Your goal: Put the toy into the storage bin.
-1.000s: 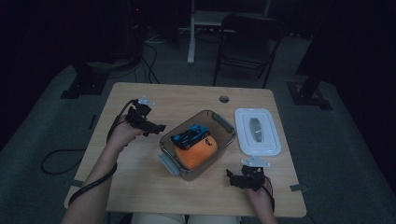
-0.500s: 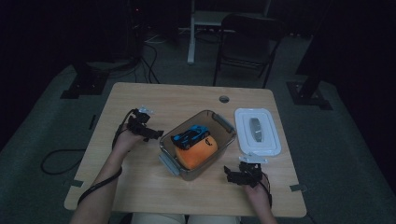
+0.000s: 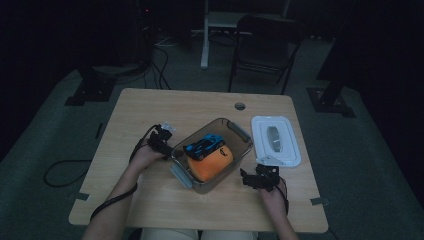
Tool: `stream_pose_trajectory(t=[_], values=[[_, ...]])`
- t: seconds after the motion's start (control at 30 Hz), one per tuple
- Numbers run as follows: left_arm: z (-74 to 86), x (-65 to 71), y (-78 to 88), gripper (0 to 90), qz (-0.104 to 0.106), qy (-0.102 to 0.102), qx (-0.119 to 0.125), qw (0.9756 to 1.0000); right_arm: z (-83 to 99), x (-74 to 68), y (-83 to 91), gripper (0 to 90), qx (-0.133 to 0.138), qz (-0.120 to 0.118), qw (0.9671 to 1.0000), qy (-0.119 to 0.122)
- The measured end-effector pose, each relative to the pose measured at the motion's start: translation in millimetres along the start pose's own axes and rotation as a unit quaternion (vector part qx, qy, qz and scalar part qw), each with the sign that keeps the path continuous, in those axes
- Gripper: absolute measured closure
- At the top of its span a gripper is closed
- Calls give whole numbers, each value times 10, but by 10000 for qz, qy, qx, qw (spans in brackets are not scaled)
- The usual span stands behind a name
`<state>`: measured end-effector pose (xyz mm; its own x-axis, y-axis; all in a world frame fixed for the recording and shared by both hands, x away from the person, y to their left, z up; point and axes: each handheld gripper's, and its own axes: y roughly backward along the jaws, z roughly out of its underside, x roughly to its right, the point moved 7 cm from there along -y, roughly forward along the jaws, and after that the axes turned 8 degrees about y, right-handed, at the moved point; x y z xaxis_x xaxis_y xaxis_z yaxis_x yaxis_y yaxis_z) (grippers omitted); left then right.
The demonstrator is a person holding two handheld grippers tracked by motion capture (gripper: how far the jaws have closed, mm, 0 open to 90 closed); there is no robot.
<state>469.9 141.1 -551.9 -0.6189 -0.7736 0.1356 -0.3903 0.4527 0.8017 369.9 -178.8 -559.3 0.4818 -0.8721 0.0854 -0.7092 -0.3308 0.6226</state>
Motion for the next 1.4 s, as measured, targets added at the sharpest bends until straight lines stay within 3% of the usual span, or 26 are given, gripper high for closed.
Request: stream_pose_trajectory(t=[0.17, 0.37, 0.53, 0.63, 0.7, 0.8, 0.9, 1.0, 1.23, 1.4], values=[[50, 41, 45, 18, -2, 43, 30, 10000, -17, 26, -2, 121, 50, 82, 9999, -55], [157, 244, 118, 17, 55, -235, 71, 9997, -57, 5, 14, 121, 245, 32, 9997, -22], [248, 369, 185, 17, 147, -261, 126, 9995, -90, -2, 16, 121, 258, 103, 9996, 81], [298, 427, 205, 17, 204, -331, 92, 9992, -93, 9, 4, 122, 244, 19, 9997, 36], [308, 441, 217, 24, 100, -353, 110, 9993, -102, 12, -6, 136, 260, 6, 9996, 67], [325, 459, 238, 24, 40, -366, 90, 9993, -127, -4, -45, 137, 271, -35, 9994, 232], [352, 495, 258, 24, 25, -390, 34, 9992, -146, -50, -103, 141, 208, -237, 9991, 292], [363, 513, 291, 24, -52, -408, 54, 9991, -163, -81, -163, 153, 123, -234, 9990, 366], [358, 579, 341, 24, 36, -298, 180, 9994, -209, -78, -230, 165, 158, -281, 9990, 306], [364, 680, 330, 24, 106, -371, 160, 9991, -208, -38, -232, 169, 187, -322, 9988, 311]])
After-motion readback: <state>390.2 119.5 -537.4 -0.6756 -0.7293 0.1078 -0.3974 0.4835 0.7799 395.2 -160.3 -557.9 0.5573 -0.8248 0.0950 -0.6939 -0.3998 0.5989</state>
